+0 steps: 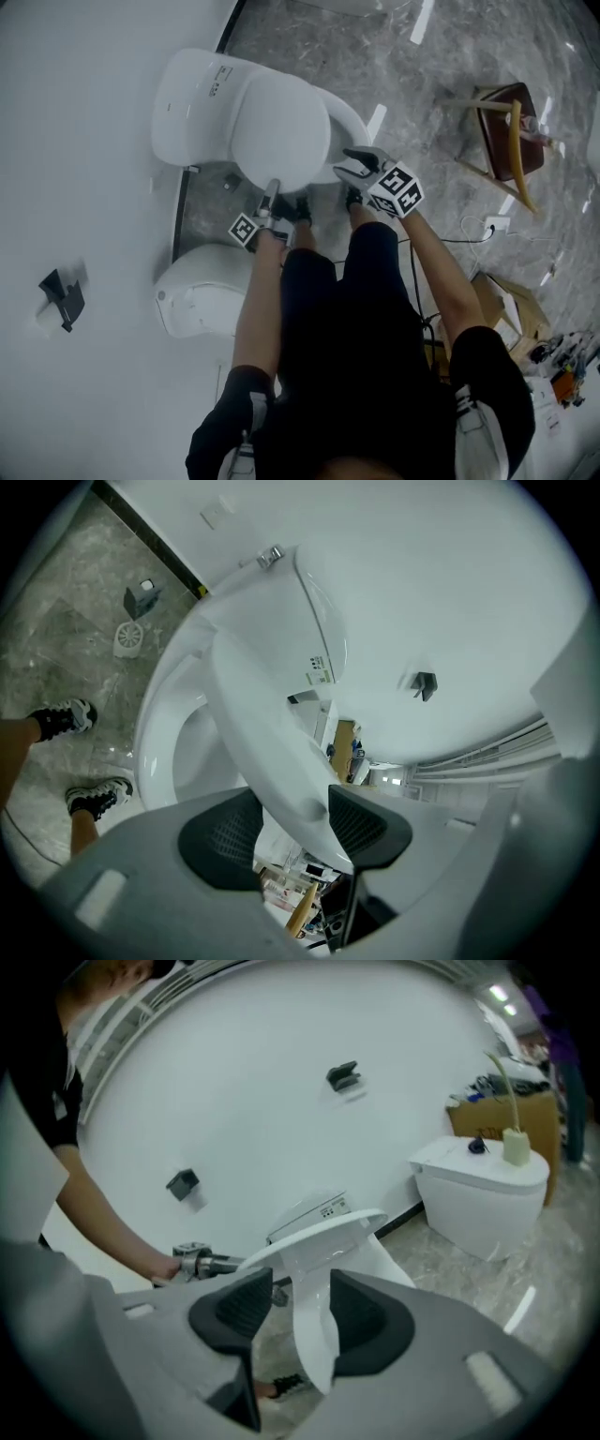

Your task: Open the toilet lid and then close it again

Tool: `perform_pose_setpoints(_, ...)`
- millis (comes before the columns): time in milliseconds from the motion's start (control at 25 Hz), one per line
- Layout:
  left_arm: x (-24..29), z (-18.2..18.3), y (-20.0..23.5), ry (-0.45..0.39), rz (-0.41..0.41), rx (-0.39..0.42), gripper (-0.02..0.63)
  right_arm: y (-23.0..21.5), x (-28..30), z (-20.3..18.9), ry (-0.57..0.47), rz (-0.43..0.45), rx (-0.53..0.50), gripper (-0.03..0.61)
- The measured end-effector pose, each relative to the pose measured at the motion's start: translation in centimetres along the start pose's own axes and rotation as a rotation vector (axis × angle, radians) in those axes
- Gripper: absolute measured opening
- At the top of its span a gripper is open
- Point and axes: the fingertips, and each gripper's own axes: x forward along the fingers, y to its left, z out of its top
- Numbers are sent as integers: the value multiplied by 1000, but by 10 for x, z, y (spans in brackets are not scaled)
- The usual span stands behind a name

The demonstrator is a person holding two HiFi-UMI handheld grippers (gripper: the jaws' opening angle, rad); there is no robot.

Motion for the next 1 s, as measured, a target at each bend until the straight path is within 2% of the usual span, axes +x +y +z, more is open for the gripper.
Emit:
perform_pose_setpoints(80,-3,3,-9,-19,-14,-8,212,5,-1,9,65,-30,-166,195)
perform_pose_setpoints(200,-7,9,-16,-39,-19,1,213,12,0,24,156,-92,-481,195)
perform_pose_setpoints(320,-11,14,-20,-61,-22,19,212,22,6,34,208,-107,-776,195)
perform_pose_setpoints(520,-9,22,-27,-102,-43,8,213,14,23,53,278,-170,-1152,176)
perform_pose_setpoints(600,-11,23,-28,-93,-42,1,212,16,30,60,288,-186,-1263,168)
perform_pose_setpoints(720,-12,24,-28,-72,-35,1,212,21,39,68,291,-181,-1324,163)
perform_pose_setpoints(880,-12,25,-30,-36,-34,-13,212,24,46,74,300,-151,-1192,129)
perform_pose_setpoints(1000,-12,27,-30,2,-30,-23,212,25,47,75,315,-148,-1160,122)
